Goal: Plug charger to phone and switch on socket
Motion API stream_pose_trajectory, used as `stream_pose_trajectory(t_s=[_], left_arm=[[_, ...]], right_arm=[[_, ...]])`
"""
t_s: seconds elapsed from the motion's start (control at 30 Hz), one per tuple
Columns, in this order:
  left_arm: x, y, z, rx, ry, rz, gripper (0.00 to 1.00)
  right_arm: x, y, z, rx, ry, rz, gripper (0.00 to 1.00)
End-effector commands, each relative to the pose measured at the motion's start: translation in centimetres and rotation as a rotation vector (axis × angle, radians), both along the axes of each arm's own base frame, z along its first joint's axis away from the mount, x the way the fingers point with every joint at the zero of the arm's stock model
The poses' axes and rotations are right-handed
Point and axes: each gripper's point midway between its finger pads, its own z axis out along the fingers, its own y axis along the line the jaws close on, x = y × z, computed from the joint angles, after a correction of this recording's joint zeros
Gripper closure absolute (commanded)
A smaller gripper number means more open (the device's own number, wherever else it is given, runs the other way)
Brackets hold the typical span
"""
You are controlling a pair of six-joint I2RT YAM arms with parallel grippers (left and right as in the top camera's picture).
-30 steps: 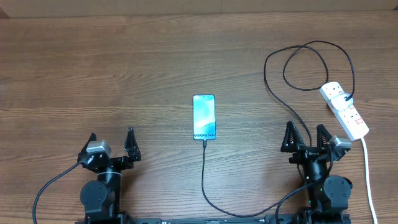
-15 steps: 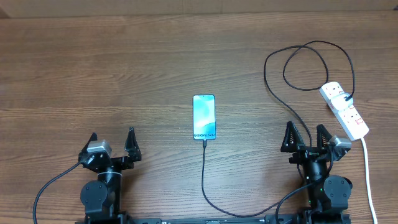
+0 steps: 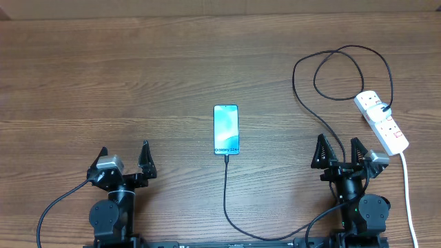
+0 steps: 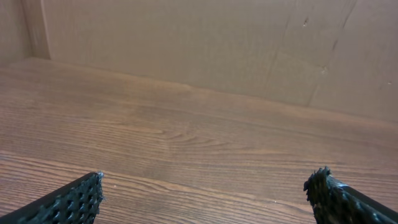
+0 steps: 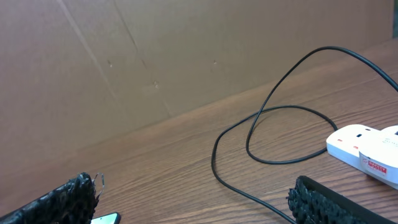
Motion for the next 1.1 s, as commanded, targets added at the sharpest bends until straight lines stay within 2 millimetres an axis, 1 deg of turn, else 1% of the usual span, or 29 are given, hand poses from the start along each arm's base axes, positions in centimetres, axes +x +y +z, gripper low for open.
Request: stream_pose_trajectory(t_s=[0.0,0.1,0.3,0.63,0.83,0.9,0.93,0.97,1.07], left_arm=[[-0.02,-0.17,0.05,0.000,-0.006,-0.009,0.00],[-0.05,0.18,-0.03,0.012,-0.002,0.011,0.01],[-0.04,0.13,-0.03,0.146,0.008,-0.003,0.01],[-0.04,0.13,-0.03,0.148,0.009,-0.003,0.00],[-0.04,0.13,-0.04,0.148,0.009,-0.003,0.00],[-0.04,0.13,-0.03,0.147,0.009,-0.003,0.00],[-0.04,0.13,-0.03,0.148,0.009,-0.003,0.01],[-0.04,0.13,-0.03,0.148,0.009,-0.003,0.01],[-0.04,0.13,-0.03,0.148,0.009,-0.003,0.00]], right_arm=[[0.02,0.12,-0.19,-0.001,-0.003,0.005,0.00],[0.02,0.12,-0.19,-0.001,-0.003,0.005,0.00],[0.02,0.12,-0.20,-0.001,-0.003,0.005,0.00],[0.01,0.12,-0.18,-0.001,-0.004,0.005,0.00],[0.02,-0.27,-0.23,-0.007,-0.002,-0.013,0.00],[0.03,-0.59,-0.22,-0.048,-0.003,-0.031,0.00],[0.03,-0.45,-0.22,-0.092,-0.004,-0.022,0.00],[0.02,-0.38,-0.22,-0.173,-0.007,-0.015,0.00],[0.02,-0.32,-0.23,-0.234,-0.008,-0.010,0.00]])
